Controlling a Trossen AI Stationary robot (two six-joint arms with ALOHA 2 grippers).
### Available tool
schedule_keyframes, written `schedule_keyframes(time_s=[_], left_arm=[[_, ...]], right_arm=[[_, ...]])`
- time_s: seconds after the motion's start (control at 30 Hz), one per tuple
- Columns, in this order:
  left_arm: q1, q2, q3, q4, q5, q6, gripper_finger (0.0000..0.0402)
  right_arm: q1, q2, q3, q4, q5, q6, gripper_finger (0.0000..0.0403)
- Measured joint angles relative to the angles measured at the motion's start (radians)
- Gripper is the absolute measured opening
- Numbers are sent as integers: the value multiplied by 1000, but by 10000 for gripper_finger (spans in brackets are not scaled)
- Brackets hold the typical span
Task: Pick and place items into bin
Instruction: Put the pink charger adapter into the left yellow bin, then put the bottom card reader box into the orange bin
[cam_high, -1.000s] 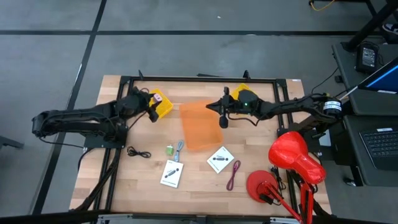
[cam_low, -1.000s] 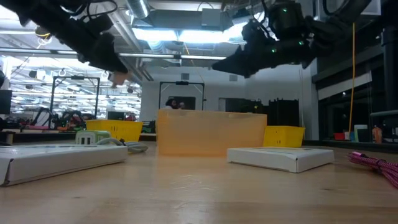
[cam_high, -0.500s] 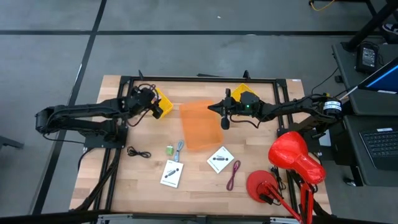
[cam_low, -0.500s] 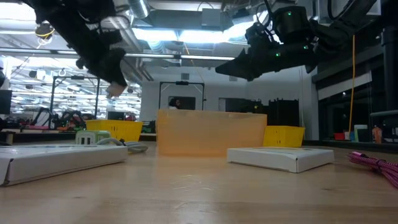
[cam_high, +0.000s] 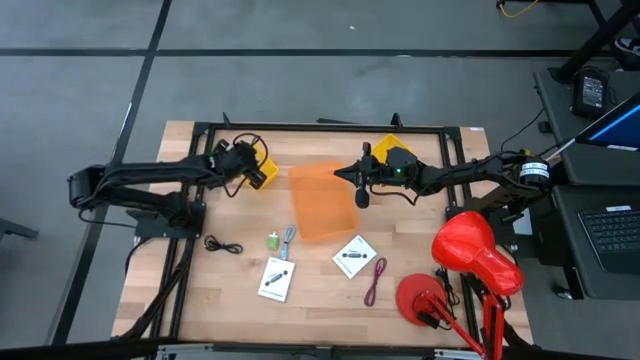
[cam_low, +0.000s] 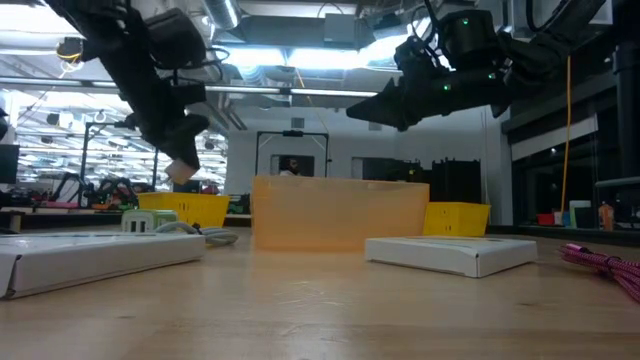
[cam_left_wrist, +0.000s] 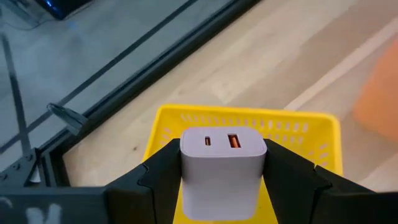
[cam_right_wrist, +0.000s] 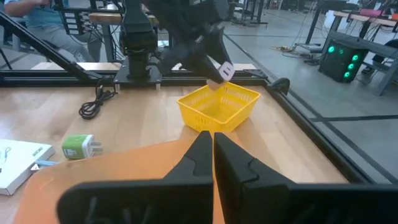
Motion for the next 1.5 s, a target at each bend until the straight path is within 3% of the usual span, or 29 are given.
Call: schedule_keyframes(time_s=[0.73, 1.0, 1.5], left_arm=[[74, 167, 0, 107, 123, 112, 187], [74, 177, 0, 105, 122, 116, 230], [72, 120, 0, 108, 117, 144, 192]], right_arm=[[0, 1, 0, -2, -1, -3, 0], [0, 1, 0, -5, 0, -5, 0], [0, 1, 0, -21, 0, -6, 0]])
